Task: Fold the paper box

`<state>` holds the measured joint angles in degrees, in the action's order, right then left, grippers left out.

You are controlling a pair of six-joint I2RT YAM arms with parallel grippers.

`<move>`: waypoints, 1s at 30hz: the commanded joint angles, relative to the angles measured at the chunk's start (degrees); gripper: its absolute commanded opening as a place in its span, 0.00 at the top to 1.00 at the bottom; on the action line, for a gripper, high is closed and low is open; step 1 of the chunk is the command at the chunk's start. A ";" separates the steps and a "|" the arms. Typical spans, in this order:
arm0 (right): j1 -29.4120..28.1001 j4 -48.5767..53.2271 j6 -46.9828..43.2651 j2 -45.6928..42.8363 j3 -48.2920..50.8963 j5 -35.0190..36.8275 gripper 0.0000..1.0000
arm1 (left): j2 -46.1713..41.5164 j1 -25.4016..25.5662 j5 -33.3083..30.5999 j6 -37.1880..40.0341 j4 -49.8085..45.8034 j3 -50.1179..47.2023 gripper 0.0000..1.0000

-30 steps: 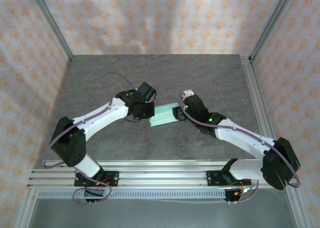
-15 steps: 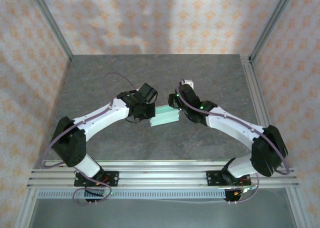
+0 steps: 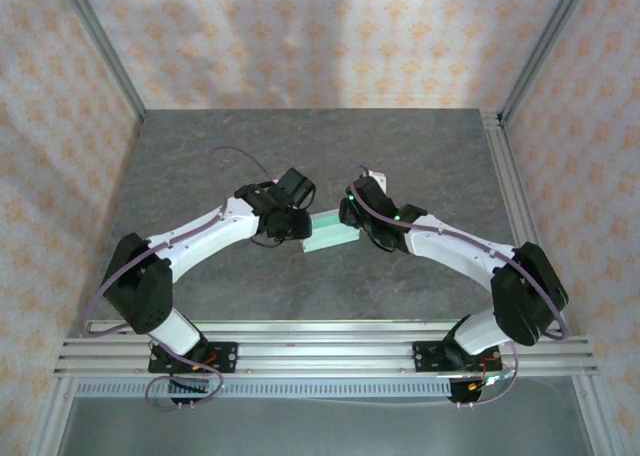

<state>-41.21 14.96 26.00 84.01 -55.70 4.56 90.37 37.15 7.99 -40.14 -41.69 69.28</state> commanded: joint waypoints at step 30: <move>-0.36 -1.36 0.57 -0.49 4.22 -3.96 0.47 | -4.17 -5.82 5.04 -6.75 10.94 -11.84 0.54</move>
<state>-41.21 11.00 27.03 84.01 -52.56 1.54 84.93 32.21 14.90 -47.07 -29.47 59.59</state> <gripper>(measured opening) 0.531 0.503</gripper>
